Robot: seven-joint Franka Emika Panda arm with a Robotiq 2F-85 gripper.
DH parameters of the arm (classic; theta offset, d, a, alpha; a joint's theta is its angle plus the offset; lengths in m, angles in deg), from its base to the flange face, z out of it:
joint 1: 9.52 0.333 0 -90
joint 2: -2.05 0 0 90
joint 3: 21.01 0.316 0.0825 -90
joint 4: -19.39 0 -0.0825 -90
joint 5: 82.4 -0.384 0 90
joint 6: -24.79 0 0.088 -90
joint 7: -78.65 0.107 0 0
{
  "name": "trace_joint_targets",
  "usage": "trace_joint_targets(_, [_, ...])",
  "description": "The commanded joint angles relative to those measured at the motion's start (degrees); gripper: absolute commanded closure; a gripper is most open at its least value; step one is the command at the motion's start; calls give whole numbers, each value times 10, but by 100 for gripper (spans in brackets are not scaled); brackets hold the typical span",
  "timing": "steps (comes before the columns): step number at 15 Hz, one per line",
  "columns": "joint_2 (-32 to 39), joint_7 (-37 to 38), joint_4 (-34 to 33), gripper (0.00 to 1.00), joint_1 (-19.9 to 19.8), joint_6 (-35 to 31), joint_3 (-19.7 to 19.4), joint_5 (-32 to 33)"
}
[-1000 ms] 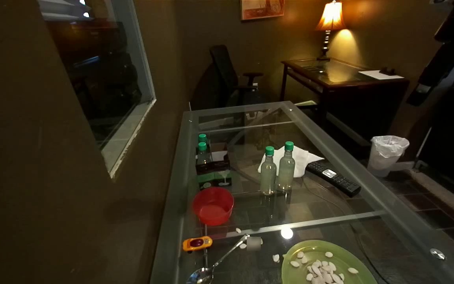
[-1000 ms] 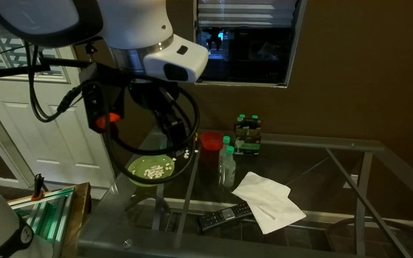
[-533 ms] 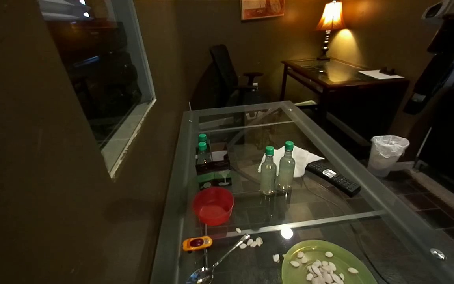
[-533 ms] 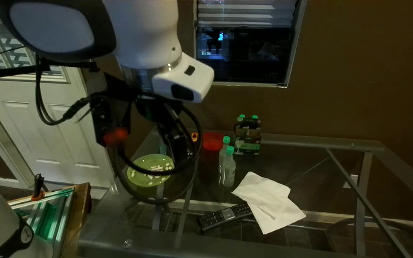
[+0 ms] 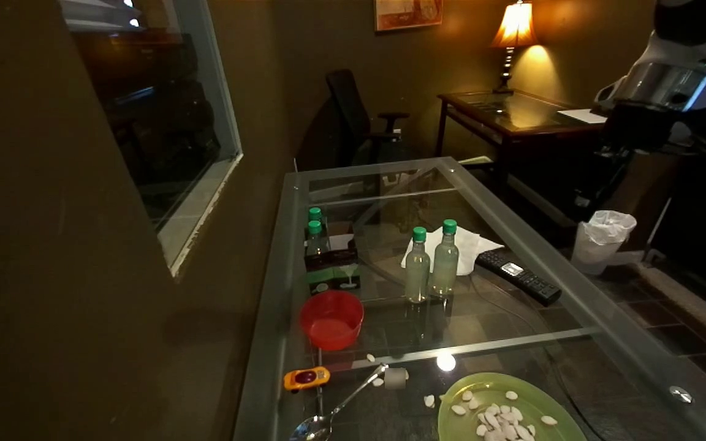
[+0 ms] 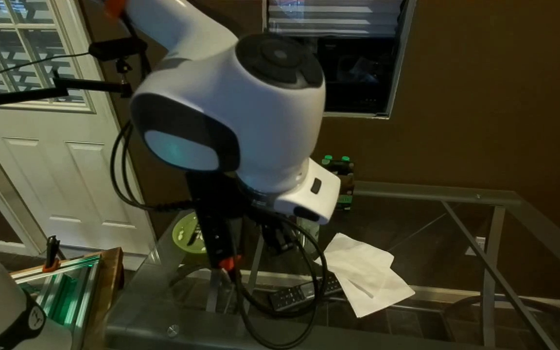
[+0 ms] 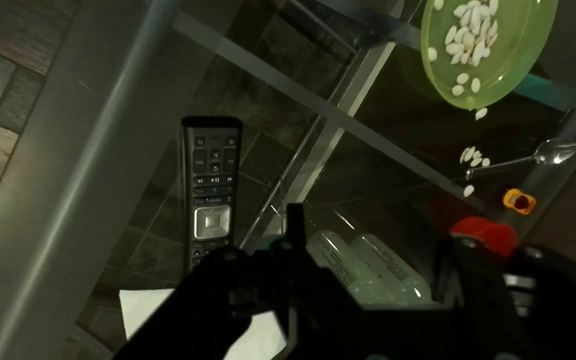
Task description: Press the button on the remote
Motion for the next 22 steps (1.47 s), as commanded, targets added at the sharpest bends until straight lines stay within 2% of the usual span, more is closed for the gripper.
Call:
trace_joint_targets(1, [95, -65, -59, 76, -19, -14, 24, -78])
trace_joint_targets(4, [149, -103, -85, 96, -44, -56, 53, -114])
trace_joint_targets(5, [165, -114, -94, 99, -53, -69, 63, -126])
trace_joint_targets(9, [221, -139, -124, 100, -93, -86, 98, -144])
trace_joint_targets(11, [243, -129, -140, 100, -114, -42, 112, -148])
trace_joint_targets(12, [214, -112, -112, 99, -109, -78, 115, -120])
trace_joint_targets(22, [275, -89, -155, 100, -133, -65, 129, -126])
